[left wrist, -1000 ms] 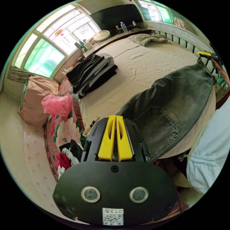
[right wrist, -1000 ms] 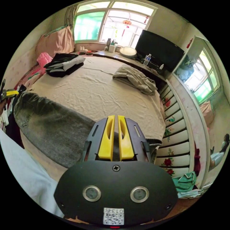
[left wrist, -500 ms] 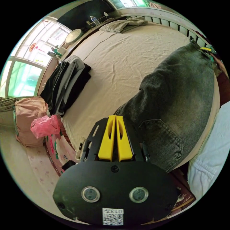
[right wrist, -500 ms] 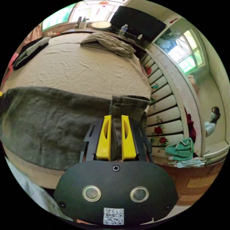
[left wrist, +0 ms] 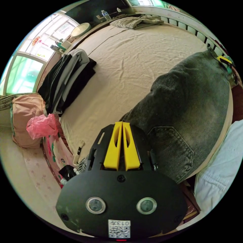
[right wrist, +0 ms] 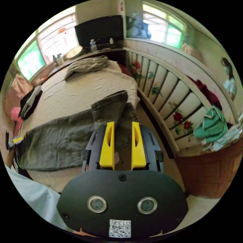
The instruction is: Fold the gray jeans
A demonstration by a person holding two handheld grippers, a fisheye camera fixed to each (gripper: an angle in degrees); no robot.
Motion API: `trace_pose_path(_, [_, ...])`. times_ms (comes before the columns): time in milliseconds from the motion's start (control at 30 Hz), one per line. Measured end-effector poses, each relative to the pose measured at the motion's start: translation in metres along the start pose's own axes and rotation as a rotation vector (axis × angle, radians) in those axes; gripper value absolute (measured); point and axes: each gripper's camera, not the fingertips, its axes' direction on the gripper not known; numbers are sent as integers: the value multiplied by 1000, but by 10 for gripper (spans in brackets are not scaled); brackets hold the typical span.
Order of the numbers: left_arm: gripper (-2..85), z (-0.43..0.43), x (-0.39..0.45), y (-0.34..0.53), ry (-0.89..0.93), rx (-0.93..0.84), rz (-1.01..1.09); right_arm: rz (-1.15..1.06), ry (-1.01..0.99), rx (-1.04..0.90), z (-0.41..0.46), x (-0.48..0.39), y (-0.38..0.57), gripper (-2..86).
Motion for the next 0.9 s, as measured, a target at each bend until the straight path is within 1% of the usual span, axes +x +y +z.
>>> trace_pose_path(33, [-5,2,-2,1,-9,-22,-7,-42,17,-13,9,-11,-3,89])
trace_pose_path(67, [-5,8,-3,3,-24,-65,-2,-101,67,-57,28,-26,-8,67])
trace_pose_path(100, [-5,11,-3,5,-23,-82,4,-121,101,-57,40,-31,-7,36])
trace_pose_path(133, [-5,16,-4,11,-10,-81,2,-98,113,-31,40,-28,-5,33])
trace_pose_path(167, [-5,16,-6,16,-12,-57,-4,-32,210,-86,44,-17,-5,26])
trace_pose_path(233, [-5,15,-6,19,-34,-76,1,97,184,-78,35,11,-1,21])
trace_pose_path(300, [-4,14,-7,23,-49,-84,-3,378,4,-30,22,63,17,16])
trace_pose_path(333, [-4,13,-11,28,-33,-75,-23,460,-75,-3,20,77,25,15])
trace_pose_path(367, [-4,13,-16,32,0,-68,-57,621,-256,40,24,103,43,13])
trace_pose_path(400, [-4,13,-19,34,13,-65,-72,749,-395,39,37,123,60,10])
trace_pose_path(433, [-4,14,-22,36,32,-65,-91,801,-443,38,44,130,69,10])
trace_pose_path(500, [-2,14,-23,36,32,-76,-82,1025,-535,60,62,155,106,9])
trace_pose_path(567, [1,11,-23,38,25,-83,-56,1127,-527,146,57,165,129,15])
trace_pose_path(633, [7,3,-28,44,32,-46,-92,1097,-417,151,43,166,130,24])
trace_pose_path(667, [15,-7,-34,49,39,7,-131,1000,-349,147,33,158,116,30])
trace_pose_path(700, [20,-13,-36,51,44,42,-143,850,-343,171,27,143,92,37])
trace_pose_path(733, [38,-24,-39,53,62,120,-142,764,-362,182,26,132,78,42])
trace_pose_path(767, [61,-33,-40,52,93,182,-114,582,-429,184,29,103,45,52])
trace_pose_path(800, [65,-36,-40,51,105,201,-96,392,-516,162,37,66,9,57])
trace_pose_path(833, [72,-38,-38,45,116,212,-57,291,-566,144,43,44,-9,59])
trace_pose_path(900, [78,-34,-31,37,144,200,33,-84,-751,59,67,-57,-71,68])
